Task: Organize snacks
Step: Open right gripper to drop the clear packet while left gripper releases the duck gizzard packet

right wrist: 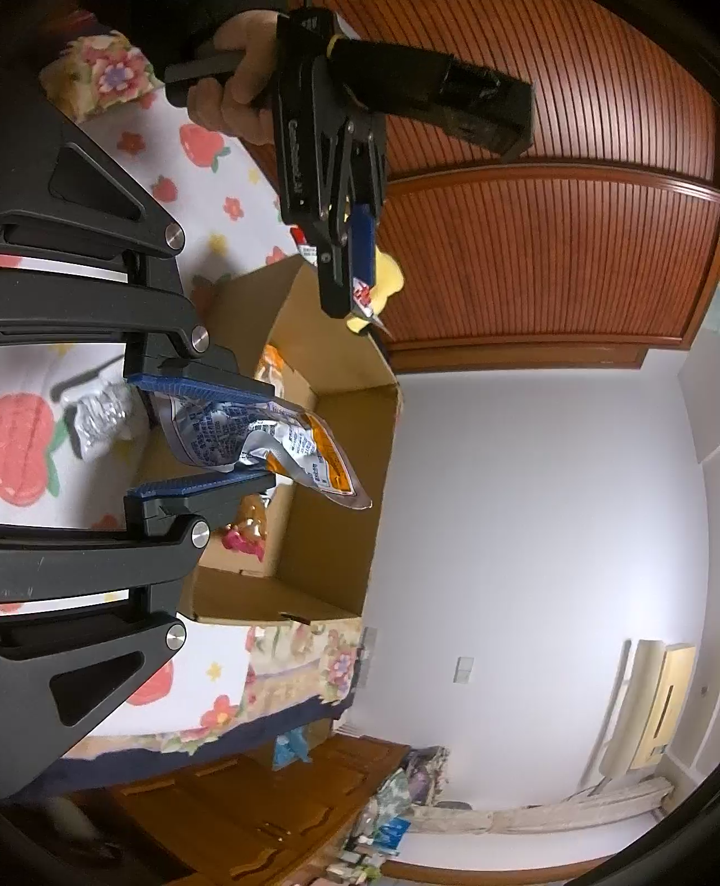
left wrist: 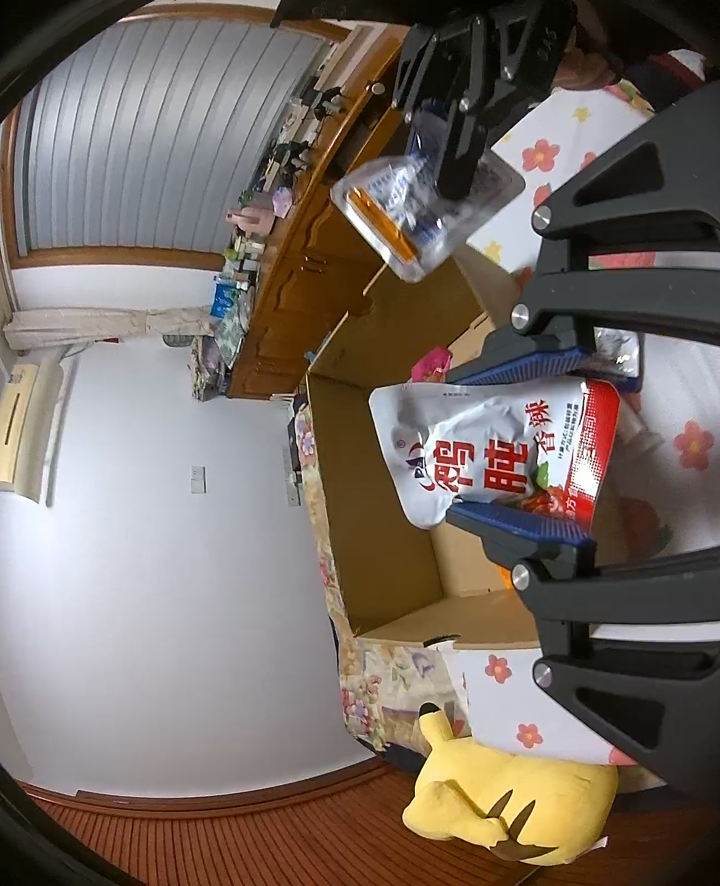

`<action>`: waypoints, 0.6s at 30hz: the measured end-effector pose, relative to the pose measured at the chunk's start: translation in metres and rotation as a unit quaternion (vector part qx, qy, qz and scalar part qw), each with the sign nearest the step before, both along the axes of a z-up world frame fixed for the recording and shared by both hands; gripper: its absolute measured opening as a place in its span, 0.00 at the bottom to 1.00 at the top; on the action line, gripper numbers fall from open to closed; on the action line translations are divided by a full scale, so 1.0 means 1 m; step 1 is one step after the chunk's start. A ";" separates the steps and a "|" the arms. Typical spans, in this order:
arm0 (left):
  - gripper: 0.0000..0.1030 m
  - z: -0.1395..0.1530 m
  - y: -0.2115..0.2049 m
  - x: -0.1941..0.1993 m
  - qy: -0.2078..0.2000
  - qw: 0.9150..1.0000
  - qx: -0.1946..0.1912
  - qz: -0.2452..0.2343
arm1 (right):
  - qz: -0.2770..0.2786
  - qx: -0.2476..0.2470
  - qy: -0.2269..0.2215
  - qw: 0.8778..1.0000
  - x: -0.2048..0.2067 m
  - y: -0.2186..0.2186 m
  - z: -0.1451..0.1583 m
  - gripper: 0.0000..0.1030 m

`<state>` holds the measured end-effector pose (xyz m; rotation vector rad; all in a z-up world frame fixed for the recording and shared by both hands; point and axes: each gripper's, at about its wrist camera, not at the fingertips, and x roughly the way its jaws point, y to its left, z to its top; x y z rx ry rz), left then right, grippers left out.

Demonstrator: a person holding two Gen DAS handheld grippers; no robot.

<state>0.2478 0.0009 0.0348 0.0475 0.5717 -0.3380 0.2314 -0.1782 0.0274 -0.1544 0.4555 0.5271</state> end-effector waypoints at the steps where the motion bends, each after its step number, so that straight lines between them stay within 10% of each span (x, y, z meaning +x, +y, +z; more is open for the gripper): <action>1: 0.40 -0.002 0.000 0.005 0.002 1.000 0.001 0.002 | -0.001 0.000 0.001 1.000 0.004 -0.001 -0.001 0.21; 18: 0.42 -0.030 -0.016 0.056 0.037 0.999 0.030 0.017 | -0.007 -0.018 0.015 1.000 0.058 0.002 -0.013 0.22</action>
